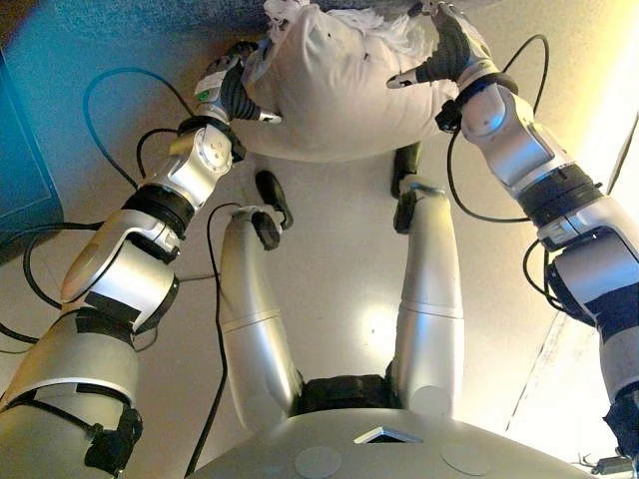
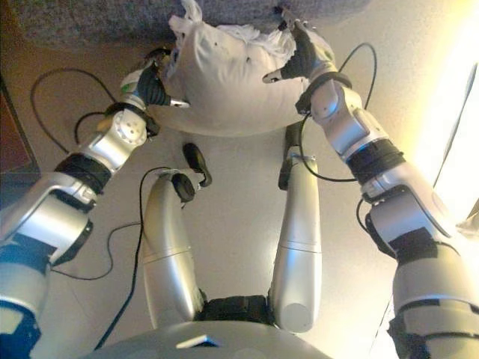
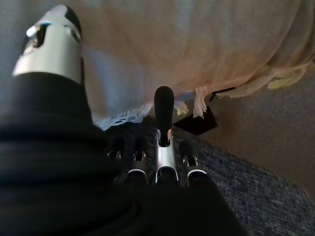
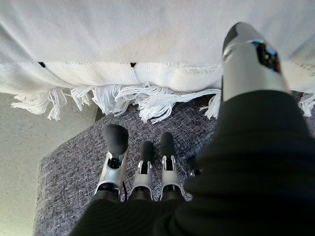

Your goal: Pick up the cushion and take it to the sofa

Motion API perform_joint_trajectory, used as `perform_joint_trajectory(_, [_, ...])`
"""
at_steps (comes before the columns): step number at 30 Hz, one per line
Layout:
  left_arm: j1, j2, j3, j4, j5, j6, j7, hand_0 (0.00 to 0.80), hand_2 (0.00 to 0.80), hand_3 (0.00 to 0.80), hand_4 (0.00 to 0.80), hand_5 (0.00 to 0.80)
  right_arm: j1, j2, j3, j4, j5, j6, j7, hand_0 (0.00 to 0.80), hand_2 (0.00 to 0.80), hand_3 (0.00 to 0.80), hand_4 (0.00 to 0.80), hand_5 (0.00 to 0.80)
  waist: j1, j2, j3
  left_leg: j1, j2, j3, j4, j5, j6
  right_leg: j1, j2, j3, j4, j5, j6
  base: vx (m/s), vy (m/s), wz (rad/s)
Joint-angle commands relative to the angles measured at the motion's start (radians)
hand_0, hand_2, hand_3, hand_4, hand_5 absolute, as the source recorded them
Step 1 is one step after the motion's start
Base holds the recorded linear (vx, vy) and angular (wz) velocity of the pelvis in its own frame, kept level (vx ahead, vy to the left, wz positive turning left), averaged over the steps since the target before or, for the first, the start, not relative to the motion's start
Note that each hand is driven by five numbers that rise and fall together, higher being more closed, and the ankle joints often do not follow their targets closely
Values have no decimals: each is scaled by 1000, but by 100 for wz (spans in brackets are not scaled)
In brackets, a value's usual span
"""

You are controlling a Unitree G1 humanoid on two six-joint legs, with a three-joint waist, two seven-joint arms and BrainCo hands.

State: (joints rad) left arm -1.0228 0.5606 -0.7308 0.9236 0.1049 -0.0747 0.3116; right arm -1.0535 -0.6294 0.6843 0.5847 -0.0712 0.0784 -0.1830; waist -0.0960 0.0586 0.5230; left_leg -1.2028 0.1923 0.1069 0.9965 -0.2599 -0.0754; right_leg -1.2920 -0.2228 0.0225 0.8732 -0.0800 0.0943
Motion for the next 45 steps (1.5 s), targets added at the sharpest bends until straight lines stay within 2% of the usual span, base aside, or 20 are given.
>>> perform_joint_trajectory(1, [-1, 10, 53, 15, 38, -16, 14, 0, 0, 0, 0, 0, 102, -32, 63, 28, -53, 72, 52, 0, 0, 0, 0, 0, -17, 7, -3, -24, -24, -26, -36, 18, -42, 49, -6, 23, 101, -71, 40, -5, 31, -7])
perform_joint_trajectory(8, [-23, -1, 38, 51, 21, -35, 26, 0, 0, 0, 0, 0, 75, -9, 105, 90, -78, 49, 87, 0, 0, 0, 0, 0, -15, 19, -3, -20, -27, -19, -43, 23, -41, 47, -9, 27, 98, -69, 38, -2, 7, -1])
perform_joint_trajectory(15, [-67, -27, 20, 90, -3, -42, 37, 0, 0, 0, 0, 0, -11, 62, 155, 207, -98, 68, 127, 0, 0, 0, 0, 0, -2, 39, -3, -36, -35, -16, -45, 31, -43, 28, -13, 30, 104, -70, 36, 0, 0, 0])
perform_joint_trajectory(23, [-76, -59, 16, 96, -10, -41, 67, 0, 0, 0, 0, 0, -30, 119, 161, 260, -75, 94, 77, 0, 0, 0, 0, 0, 3, 49, -3, -32, -42, -11, -75, 44, -47, 36, -6, 27, 75, -65, 31, -2, 2, -2])
perform_joint_trajectory(34, [-11, 1, 74, 9, 2, -16, 76, 0, 0, 0, 0, 0, 113, 0, 80, 62, -3, 133, 29, 0, 0, 0, 0, 0, -19, 21, -3, -22, -29, -13, -88, 47, -53, 53, 5, 25, 54, -57, 34, 0, 1, 0])
perform_joint_trajectory(45, [-13, 39, 83, 33, -5, -27, 60, 0, 0, 0, 0, 0, 222, -74, 11, 43, 40, 50, 26, 0, 0, 0, 0, 0, -41, 0, -3, -16, -24, -16, -96, 45, -48, 56, 13, 28, 48, -55, 37, 0, 0, 0])
